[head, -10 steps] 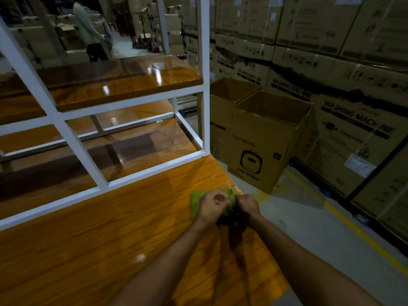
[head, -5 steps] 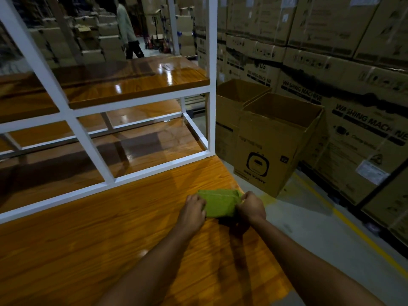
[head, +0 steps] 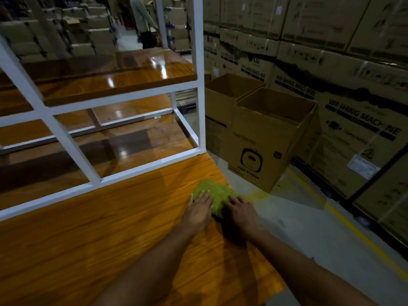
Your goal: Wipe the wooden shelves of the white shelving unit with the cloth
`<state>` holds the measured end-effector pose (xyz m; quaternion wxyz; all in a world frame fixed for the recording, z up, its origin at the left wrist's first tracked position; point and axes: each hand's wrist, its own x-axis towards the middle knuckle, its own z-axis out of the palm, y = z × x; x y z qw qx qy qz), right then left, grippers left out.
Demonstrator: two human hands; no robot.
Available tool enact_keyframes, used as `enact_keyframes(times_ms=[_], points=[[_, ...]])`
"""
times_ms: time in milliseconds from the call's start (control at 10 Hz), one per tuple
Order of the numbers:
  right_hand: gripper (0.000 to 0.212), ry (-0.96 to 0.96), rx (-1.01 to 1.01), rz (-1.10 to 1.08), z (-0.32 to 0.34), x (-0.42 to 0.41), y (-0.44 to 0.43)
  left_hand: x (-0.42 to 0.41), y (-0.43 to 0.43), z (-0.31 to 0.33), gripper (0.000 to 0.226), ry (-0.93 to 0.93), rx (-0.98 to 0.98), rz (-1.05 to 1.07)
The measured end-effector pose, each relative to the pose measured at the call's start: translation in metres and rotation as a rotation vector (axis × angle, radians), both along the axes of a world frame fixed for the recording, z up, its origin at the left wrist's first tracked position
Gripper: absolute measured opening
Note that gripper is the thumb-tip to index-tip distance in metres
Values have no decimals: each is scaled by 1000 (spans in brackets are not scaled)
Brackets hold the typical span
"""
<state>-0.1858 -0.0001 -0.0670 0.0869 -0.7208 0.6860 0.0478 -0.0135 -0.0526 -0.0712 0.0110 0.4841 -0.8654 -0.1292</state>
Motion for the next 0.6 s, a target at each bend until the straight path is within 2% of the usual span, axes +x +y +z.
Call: enact_keyframes(times_ms=[200, 500, 600], points=[[41, -33, -119, -116, 0, 12, 21, -2, -15, 3, 57, -42, 41, -166], [37, -86, -136, -130, -6, 5, 17, 0, -14, 13, 63, -153, 41, -226], [54, -146, -246, -176, -2, 7, 28, 2, -11, 26, 68, -112, -8, -221]])
